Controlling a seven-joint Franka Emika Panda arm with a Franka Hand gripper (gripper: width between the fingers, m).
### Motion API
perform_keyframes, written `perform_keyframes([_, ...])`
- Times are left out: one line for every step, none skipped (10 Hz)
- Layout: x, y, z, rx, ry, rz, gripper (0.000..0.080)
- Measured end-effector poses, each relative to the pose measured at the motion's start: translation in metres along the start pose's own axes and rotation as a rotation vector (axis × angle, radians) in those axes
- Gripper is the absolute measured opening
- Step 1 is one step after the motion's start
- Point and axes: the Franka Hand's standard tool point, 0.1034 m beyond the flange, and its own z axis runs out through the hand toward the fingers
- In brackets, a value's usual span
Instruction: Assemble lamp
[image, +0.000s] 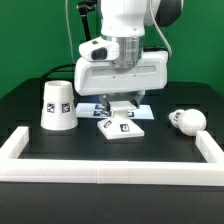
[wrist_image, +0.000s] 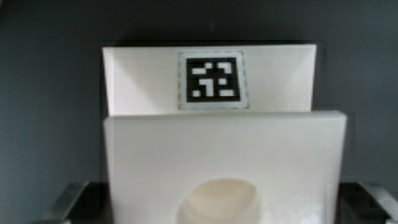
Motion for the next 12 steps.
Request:
perform_keyframes([0.012, -0.005, -0.001, -0.003, 0.011, 0.048, 0.0534])
perform_keyframes([0.026, -0.011, -0.001, -0.007, 0.028, 0.074, 0.0534])
perform_keyframes([0.039, -0.015, -0.002, -0.011, 0.047, 0.088, 0.0534])
perform_keyframes([0.049, -0.019, -0.003, -0.012, 0.056, 0.11, 0.0534])
perform_keyframes([0.063, -0.023, -0.004, -0.014, 0.071, 0.113, 0.0534])
perform_keyframes([0.075, -0.026, -0.005, -0.014, 0.083, 0.131, 0.0534])
perform_keyframes([0.086, -0.031, -0.006, -0.014, 0.089, 0.143, 0.0534])
perform_keyframes([0.094, -0.035, -0.006, -0.013, 0.089, 0.147, 0.0535])
perform_keyframes([0.107, -0.038, -0.007, -0.013, 0.097, 0.156, 0.0535])
perform_keyframes([0.121, -0.039, -0.008, -0.013, 0.112, 0.169, 0.0535])
perform_keyframes([0.131, -0.038, -0.008, -0.014, 0.124, 0.171, 0.0535])
perform_keyframes([0.143, -0.039, -0.009, -0.012, 0.137, 0.202, 0.0535])
